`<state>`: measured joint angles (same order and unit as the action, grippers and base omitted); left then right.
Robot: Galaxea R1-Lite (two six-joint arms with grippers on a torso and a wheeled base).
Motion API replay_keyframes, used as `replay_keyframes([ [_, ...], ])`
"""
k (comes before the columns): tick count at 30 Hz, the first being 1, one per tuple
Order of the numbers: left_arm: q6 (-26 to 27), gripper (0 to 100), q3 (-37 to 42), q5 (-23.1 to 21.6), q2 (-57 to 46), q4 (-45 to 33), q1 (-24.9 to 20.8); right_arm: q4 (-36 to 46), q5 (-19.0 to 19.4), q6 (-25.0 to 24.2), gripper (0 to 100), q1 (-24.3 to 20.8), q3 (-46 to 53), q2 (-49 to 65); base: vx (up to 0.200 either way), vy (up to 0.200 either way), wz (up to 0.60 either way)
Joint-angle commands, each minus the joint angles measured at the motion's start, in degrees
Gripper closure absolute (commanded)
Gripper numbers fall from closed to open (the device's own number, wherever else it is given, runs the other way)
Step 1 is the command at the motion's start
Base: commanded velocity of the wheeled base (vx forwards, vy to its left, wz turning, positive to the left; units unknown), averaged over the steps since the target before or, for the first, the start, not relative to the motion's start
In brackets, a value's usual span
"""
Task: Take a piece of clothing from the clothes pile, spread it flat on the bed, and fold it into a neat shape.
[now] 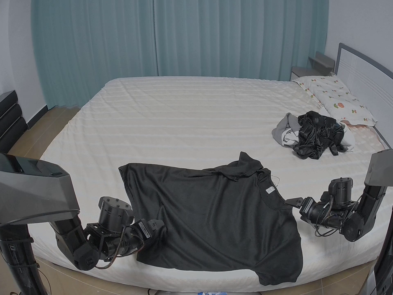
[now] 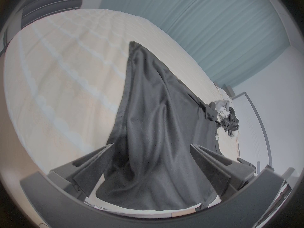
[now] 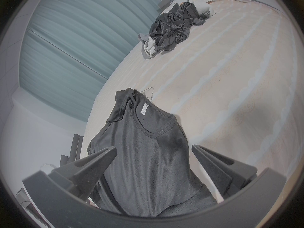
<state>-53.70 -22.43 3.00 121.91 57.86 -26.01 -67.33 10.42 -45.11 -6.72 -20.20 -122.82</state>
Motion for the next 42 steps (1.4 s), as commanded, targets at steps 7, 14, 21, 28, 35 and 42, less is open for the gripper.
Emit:
replay_keyframes([
  [7, -0.4, 0, -1.3, -2.2, 2.4, 0.3, 2.5, -0.1, 0.0, 0.0, 0, -0.1, 0.0, 0.0, 0.000, 0.000, 0.00],
  [14, -3.5, 0, -1.3, -8.3, 1.5, 1.0, 2.7, -0.1, 0.0, 0.0, 0, 0.0, 0.0, 0.0, 0.000, 0.000, 0.00],
  [21, -2.8, 0, 1.2, -10.7, 4.0, 9.5, 2.4, -0.1, 0.0, 0.0, 0, -0.1, 0.0, -0.1, 0.000, 0.000, 0.00],
  [28, 5.4, 0, 3.5, -12.0, 8.4, 15.3, 2.8, -0.1, 0.0, -0.1, 0, -0.1, 0.0, 0.0, 0.000, 0.000, 0.00],
  [35, 8.7, 0, 5.6, -13.1, 10.8, 21.6, 3.3, -0.1, 0.0, 0.0, 0, -0.1, 0.0, 0.0, 0.000, 0.000, 0.00],
  [42, 9.6, 0, 7.8, -17.1, 14.4, 29.8, 2.7, -0.1, 0.0, -0.1, 0, -0.2, 0.0, 0.0, 0.000, 0.000, 0.00],
])
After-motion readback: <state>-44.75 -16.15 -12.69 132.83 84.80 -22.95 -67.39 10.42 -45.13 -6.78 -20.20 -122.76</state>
